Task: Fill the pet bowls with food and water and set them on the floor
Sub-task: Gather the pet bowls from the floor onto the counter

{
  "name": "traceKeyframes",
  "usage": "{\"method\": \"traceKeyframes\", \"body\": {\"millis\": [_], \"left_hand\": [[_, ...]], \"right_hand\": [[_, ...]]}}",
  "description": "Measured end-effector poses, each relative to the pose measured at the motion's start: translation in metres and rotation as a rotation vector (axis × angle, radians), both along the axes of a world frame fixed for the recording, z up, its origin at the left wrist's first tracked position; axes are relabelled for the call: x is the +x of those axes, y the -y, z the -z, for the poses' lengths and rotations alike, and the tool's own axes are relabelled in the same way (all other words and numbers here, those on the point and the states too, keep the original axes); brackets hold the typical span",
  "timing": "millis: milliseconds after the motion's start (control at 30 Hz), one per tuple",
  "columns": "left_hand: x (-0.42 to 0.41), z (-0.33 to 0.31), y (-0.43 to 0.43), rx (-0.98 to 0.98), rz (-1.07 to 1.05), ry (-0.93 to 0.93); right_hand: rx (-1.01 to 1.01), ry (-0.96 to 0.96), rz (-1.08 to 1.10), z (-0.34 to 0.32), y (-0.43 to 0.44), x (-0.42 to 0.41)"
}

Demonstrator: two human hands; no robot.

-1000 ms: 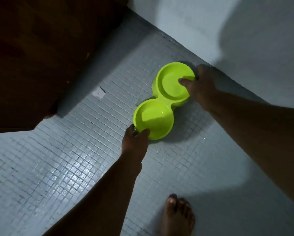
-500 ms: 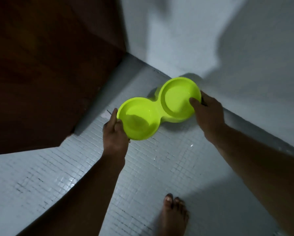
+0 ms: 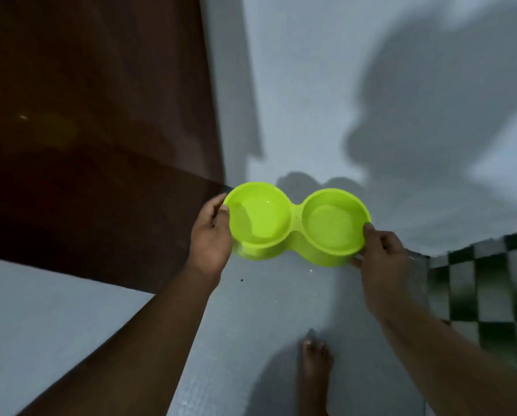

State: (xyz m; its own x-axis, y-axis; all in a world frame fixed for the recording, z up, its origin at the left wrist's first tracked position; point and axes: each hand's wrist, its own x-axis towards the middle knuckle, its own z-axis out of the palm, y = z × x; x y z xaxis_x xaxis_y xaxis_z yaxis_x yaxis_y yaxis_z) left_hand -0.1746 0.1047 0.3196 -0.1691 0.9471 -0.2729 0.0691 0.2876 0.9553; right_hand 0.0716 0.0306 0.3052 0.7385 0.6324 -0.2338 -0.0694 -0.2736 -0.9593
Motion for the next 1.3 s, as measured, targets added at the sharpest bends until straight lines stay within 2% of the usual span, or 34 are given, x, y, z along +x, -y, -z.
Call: {"method": "traceKeyframes", "body": {"millis": [200,533,767,1033,1300], "left_hand": [[-0.018,-0.113,0.068,0.055,0.125,0.002],[-0.001,-0.240,0.208,0.095,0.293,0.085],[-0.002,-0.281,0.336,0.102,0.390,0.144],[-0.012,-0.316,0.487,0.084,0.595,0.185],[-0.043,-0.340,0.563,0.071,0.835,0.181]], "right_hand": [[0.044,-0.011,0.142,-0.122,0.100,-0.024],[0.097,0.085,0.286,-0.248,0.283,-0.023],[0.134,0.179,0.376,-0.301,0.439,-0.037],[0.104,0.136,0.516,-0.333,0.622,-0.081],[0.087,0.155,0.756,-0.358,0.731,-0.159]]}}
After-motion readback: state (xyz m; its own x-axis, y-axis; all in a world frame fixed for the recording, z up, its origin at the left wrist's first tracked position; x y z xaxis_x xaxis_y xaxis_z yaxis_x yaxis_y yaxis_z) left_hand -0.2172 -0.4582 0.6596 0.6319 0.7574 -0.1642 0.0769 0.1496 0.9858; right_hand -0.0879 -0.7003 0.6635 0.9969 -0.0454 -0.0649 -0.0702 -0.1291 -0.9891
